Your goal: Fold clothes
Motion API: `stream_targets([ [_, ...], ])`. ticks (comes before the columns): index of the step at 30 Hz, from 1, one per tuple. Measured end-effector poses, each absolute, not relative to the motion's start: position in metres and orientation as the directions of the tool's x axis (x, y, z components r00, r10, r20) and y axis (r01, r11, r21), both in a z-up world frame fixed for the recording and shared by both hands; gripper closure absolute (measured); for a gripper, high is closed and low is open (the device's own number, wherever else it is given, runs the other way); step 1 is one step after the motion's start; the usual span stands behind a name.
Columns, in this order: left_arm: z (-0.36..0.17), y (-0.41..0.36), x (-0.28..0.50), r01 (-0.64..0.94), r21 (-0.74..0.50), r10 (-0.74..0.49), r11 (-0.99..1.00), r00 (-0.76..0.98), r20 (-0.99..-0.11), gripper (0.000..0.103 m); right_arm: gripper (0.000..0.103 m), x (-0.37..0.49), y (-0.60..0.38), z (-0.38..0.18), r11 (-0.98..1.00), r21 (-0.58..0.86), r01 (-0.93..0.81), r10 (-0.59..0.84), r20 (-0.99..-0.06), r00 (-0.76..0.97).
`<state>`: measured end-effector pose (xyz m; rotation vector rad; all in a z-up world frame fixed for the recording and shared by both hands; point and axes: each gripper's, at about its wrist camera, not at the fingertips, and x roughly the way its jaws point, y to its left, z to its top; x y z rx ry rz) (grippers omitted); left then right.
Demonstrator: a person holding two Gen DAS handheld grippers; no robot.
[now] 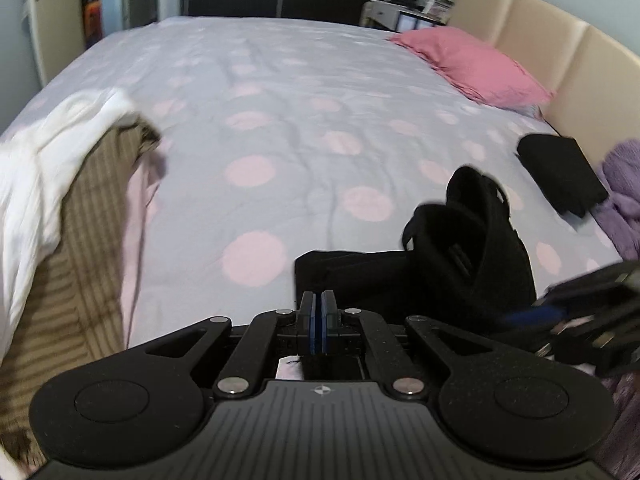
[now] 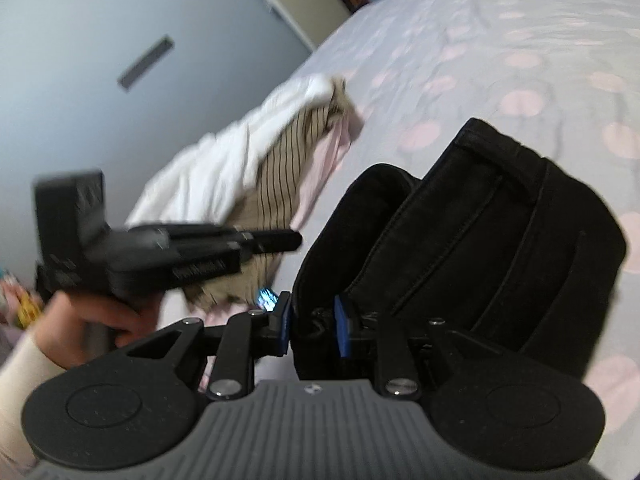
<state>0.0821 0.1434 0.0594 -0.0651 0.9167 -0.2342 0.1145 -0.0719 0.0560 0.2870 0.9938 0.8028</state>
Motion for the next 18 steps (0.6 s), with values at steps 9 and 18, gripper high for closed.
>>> stream_targets([
  [9, 0.051, 0.143, 0.091, 0.208, -0.222, -0.303, 0.953, 0.571, -0.763, 0.103, 0.077, 0.132, -0.007, 0.001, 0.671, 0.497, -0.55, 0.668, -0.728, 0.157],
  [18, 0.032, 0.124, 0.103, 0.263, -0.276, -0.376, 0.924, 0.509, -0.774, 0.092, 0.069, 0.122, 0.007, -0.011, 0.639, 0.448, -0.625, 0.651, -0.748, 0.13],
])
